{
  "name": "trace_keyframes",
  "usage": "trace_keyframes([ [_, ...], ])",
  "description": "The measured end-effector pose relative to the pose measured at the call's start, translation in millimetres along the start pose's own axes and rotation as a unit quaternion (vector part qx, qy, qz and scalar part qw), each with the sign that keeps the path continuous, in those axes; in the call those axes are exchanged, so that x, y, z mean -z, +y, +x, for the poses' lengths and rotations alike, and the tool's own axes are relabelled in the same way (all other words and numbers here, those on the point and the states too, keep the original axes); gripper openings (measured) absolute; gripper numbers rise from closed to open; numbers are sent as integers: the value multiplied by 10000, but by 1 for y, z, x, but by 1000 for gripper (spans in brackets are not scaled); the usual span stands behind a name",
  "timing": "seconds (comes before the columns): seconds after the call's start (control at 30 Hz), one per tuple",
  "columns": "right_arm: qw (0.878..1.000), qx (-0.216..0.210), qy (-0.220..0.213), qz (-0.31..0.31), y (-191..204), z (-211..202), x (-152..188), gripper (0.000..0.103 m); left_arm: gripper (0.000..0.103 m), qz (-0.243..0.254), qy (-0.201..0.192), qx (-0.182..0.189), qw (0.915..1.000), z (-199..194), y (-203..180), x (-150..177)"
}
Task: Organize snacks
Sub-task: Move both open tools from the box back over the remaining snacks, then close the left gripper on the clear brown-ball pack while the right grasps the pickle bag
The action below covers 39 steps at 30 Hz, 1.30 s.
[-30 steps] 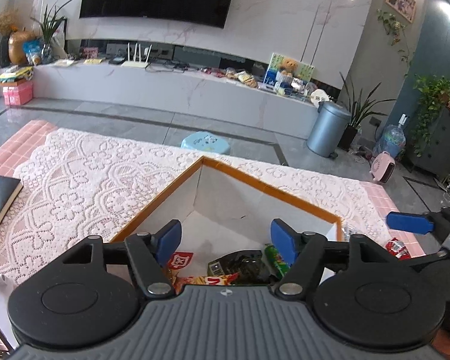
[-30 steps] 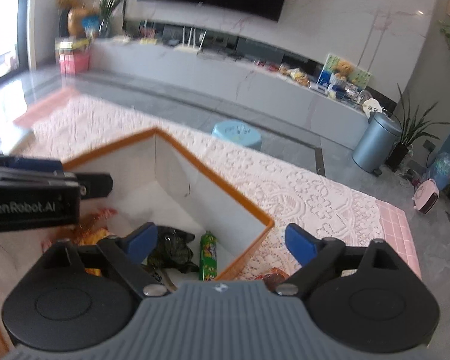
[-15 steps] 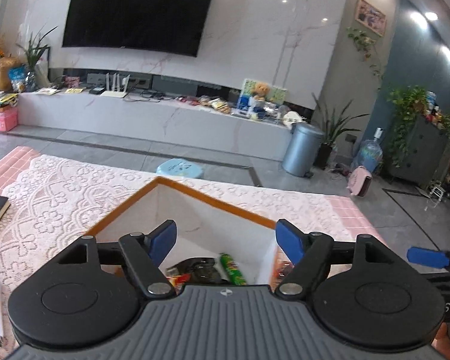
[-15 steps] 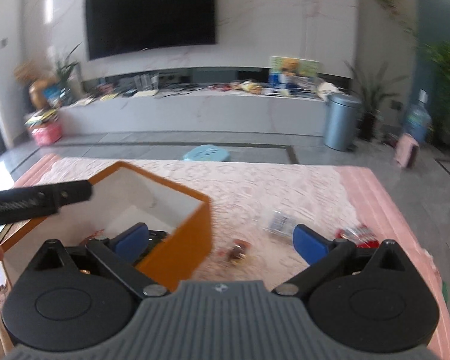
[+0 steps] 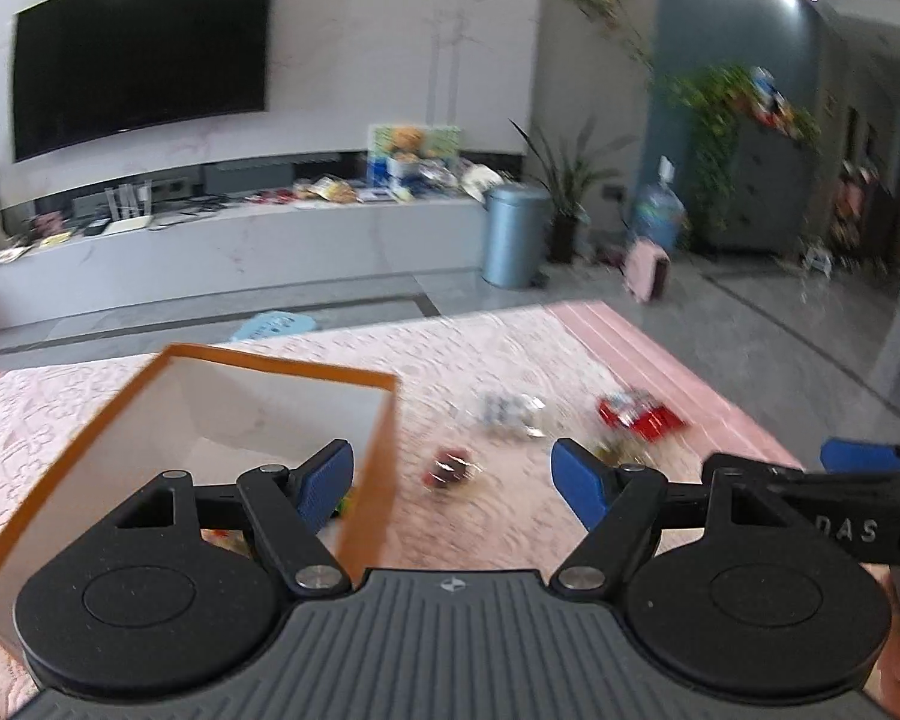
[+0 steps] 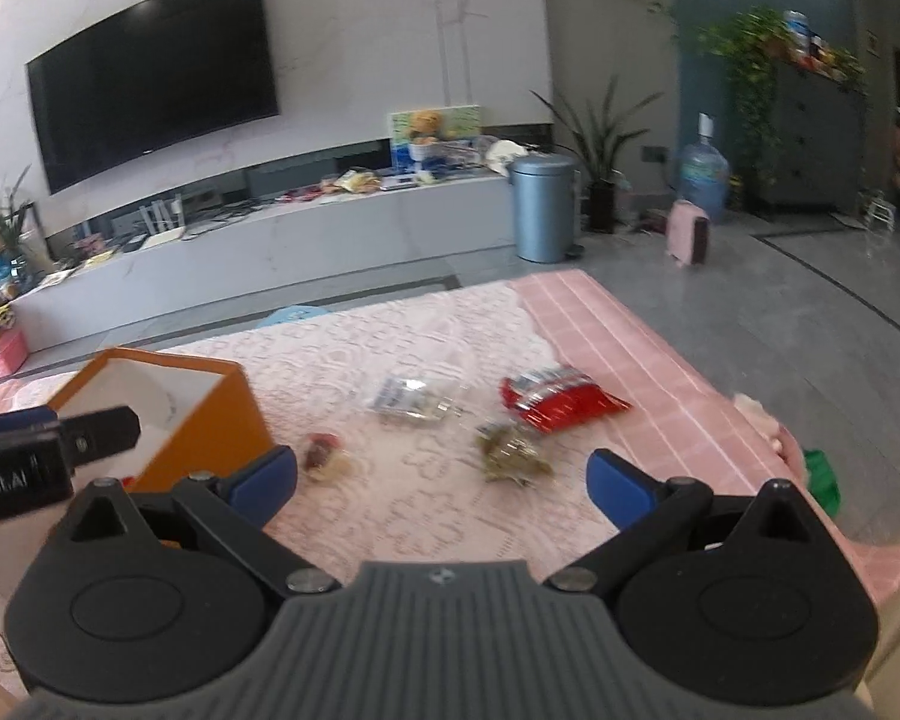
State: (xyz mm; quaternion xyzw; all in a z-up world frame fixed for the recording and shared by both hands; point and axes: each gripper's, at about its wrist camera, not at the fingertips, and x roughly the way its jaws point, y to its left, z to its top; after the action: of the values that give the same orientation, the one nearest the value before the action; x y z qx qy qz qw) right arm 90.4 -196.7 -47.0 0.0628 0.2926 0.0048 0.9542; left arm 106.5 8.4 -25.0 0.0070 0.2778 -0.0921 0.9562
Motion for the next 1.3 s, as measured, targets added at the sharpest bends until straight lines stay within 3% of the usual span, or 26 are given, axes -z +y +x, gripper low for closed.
trace_keyframes([
  [0.17,9999,135,61,20,-21,3,7,100,88,240,325,355,9986,14,-22,5],
  [0.4,9993,246,233,-128,-42,22,12,100,88,527,407,498,9965,29,-47,18],
  [0.57,9956,392,727,-435,-51,49,15,99,82,345,656,652,9951,52,-47,21],
  [0.7,9931,331,1074,-334,-63,71,19,99,80,346,836,754,9930,67,-43,25],
  [0.8,9933,289,1061,-368,-67,84,18,96,74,417,944,677,9924,80,-43,26],
  [0.87,9933,236,1060,-383,-67,92,16,84,71,398,994,644,9922,89,-42,25],
  [1.3,9926,-466,1091,-262,-56,171,-12,83,70,745,791,-404,9933,142,-42,16],
])
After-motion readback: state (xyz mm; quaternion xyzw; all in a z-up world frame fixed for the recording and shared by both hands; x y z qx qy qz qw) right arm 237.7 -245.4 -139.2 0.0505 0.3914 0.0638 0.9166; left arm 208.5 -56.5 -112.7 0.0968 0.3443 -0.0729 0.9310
